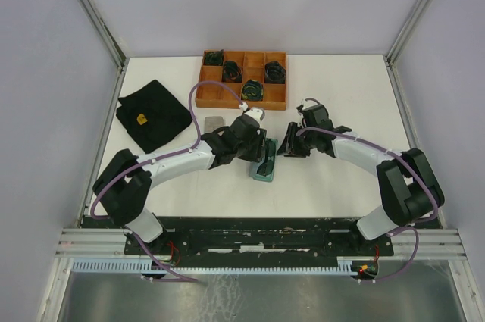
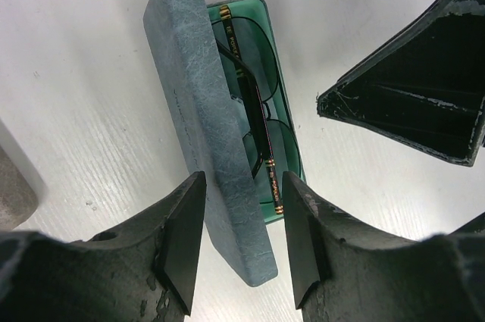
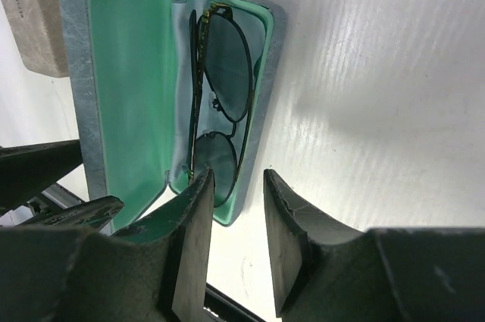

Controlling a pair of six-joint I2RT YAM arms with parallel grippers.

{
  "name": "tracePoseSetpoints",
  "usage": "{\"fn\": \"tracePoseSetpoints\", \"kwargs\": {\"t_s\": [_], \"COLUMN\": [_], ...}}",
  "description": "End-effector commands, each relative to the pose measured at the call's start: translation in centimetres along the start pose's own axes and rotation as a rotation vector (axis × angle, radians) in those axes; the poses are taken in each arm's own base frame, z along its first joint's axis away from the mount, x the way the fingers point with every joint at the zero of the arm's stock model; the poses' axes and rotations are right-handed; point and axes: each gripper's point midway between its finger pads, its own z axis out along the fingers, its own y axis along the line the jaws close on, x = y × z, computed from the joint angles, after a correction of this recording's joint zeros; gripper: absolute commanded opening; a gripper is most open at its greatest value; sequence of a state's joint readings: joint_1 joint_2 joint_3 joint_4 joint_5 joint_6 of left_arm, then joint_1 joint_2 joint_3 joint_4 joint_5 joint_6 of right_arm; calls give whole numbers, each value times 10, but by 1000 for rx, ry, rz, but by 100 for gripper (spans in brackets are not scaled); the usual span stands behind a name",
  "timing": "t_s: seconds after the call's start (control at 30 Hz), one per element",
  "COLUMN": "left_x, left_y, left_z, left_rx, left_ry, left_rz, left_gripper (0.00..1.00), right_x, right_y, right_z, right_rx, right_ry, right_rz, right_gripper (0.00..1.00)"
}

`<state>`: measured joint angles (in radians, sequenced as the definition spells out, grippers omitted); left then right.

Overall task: Organize the sunglasses
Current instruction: Place the sunglasses in the sunglasses case, then adjust the sunglasses in the sunglasses case.

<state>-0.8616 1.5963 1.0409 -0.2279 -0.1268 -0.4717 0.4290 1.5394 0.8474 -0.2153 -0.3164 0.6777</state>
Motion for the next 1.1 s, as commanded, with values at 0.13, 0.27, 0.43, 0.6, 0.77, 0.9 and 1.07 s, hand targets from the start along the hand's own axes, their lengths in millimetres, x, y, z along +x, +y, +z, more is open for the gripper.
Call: {"fn": "tracePoseSetpoints", "kwargs": {"t_s": [0.13, 0.27, 0.43, 0.6, 0.77, 0.9, 1.07], "left_x": [-12, -11, -11, -9, -7, -6, -4], "left_y": [-8, -8, -9, -10, -10, -10, -10], "left_z": [-2, -2, -2, 0, 1, 3, 4], "left_rx": [45, 46, 52, 57, 57, 57, 62], "left_ry": [-49, -46, -46, -38, -34, -29, -22], "left_rz": [25, 26, 28, 31, 34, 34, 36], "left_gripper": [51, 51, 50, 49, 48, 47, 45], "right_x": [-7, -6, -5, -6, -5, -4, -1], "right_y": [8, 9, 13, 16, 15, 12, 10], "right_z": [6, 14, 22, 25, 28, 31, 35], "right_rx": [-11, -9, -22, -28, -23, -10, 3], "right_ry": [-19, -11, 0, -3, 0, 6, 14], "right_rz": [-32, -30, -30, -26, -27, -26, -33], "right_gripper": [41, 40, 39, 38, 36, 33, 31]}}
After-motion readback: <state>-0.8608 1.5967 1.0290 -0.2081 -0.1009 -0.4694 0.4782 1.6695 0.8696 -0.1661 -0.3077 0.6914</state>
